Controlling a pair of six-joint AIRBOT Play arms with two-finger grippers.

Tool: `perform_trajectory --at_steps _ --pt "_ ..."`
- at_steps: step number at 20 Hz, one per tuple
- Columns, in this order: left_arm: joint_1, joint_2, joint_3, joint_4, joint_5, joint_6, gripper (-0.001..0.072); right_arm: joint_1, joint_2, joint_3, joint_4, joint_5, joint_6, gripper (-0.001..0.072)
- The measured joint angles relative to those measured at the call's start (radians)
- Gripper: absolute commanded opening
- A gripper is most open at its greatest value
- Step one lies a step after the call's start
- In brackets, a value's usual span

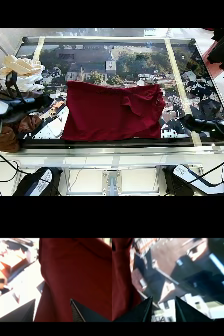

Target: Fold the shirts.

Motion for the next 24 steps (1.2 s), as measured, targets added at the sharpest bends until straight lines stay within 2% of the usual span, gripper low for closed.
perform_trajectory --at_steps 2,6,11,21,24 --pt "0.002 0.024 -0.030 -0.009 0.001 -0.001 0.0477 0.075 -0.017 -0.033 0.015 -0.002 0.000 0.0353" --pt "0.003 0.043 -0.053 -0.024 -0.008 -0.001 0.0478 0.235 -0.055 -0.060 0.027 -0.109 0.036 0.0353" --pt "0.003 0.049 -0.061 -0.031 -0.015 -0.001 0.0478 0.312 -0.069 -0.067 0.047 -0.180 0.085 0.0351" --pt "0.003 0.050 -0.062 -0.032 -0.022 0.000 0.0478 0.331 -0.103 -0.069 -0.010 -0.037 0.113 0.0340" --pt "0.003 0.050 -0.062 -0.034 -0.023 0.000 0.0477 0.331 -0.104 -0.069 -0.040 -0.019 0.119 0.0241"
